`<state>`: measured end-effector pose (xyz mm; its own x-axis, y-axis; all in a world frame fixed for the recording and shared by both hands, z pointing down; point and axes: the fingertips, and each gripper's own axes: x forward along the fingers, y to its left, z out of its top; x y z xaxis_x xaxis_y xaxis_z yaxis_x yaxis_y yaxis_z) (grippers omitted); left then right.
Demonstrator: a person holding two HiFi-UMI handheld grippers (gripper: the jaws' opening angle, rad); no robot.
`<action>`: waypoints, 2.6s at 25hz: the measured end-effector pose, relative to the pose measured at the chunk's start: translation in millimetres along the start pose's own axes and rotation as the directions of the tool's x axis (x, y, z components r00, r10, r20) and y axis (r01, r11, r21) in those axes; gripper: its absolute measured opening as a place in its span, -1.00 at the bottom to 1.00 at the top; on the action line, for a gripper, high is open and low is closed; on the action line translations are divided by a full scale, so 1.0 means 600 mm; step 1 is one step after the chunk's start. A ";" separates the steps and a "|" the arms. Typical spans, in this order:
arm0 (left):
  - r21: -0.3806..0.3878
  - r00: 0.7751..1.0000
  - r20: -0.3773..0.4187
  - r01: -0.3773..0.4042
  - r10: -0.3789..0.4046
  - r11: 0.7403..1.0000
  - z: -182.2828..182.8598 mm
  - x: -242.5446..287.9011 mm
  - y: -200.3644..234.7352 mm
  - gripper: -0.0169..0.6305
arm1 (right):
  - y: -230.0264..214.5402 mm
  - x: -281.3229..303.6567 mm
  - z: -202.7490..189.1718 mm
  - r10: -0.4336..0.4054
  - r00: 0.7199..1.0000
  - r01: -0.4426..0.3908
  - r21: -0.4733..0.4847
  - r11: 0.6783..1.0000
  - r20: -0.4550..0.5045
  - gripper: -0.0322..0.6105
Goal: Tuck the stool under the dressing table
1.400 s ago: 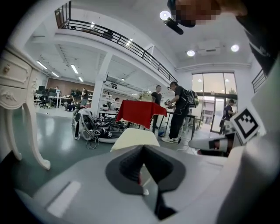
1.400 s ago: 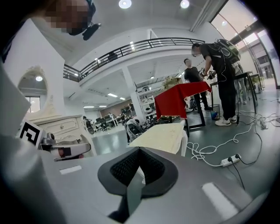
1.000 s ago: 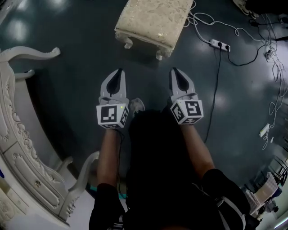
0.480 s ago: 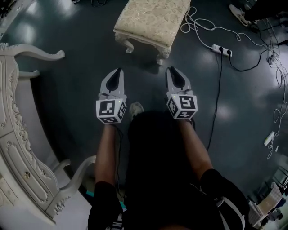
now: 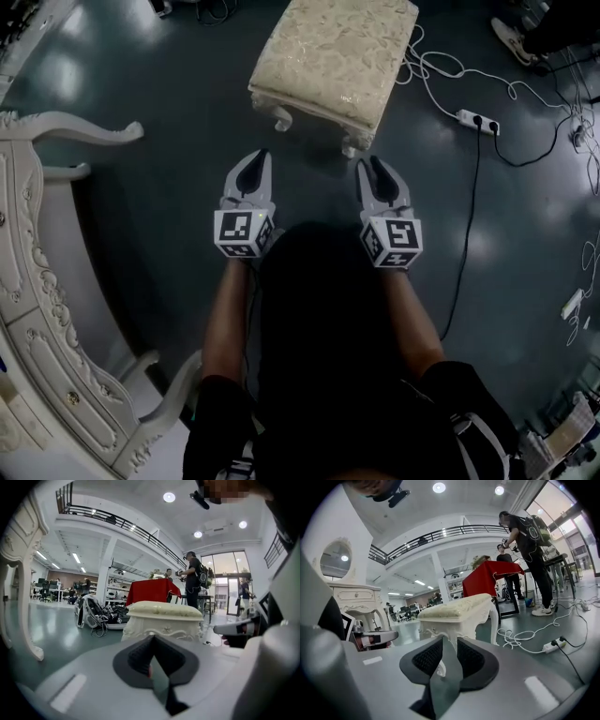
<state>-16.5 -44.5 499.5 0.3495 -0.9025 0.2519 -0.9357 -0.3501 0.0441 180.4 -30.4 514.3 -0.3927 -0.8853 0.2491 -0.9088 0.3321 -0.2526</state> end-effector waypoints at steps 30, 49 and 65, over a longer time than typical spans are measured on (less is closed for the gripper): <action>-0.025 0.995 -0.015 0.098 -0.099 0.995 -0.060 0.174 0.101 0.00 | -0.043 0.110 -0.060 -0.104 0.995 0.103 -0.047 0.994 -0.012 0.08; 0.032 0.993 -0.031 0.111 -0.110 0.993 -0.054 0.270 0.109 0.04 | -0.059 0.185 -0.061 -0.061 0.997 0.058 -0.075 0.995 -0.038 0.11; 0.148 0.999 0.029 0.036 -0.040 0.988 -0.030 0.215 0.093 -0.17 | -0.048 0.154 -0.036 0.006 0.999 -0.011 -0.153 0.988 -0.035 -0.07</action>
<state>-24.6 -175.7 551.8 0.3883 -0.8944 0.2221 -0.9051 -0.4154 -0.0904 167.1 -114.9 564.9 -0.4025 -0.8716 0.2799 -0.9153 0.3877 -0.1092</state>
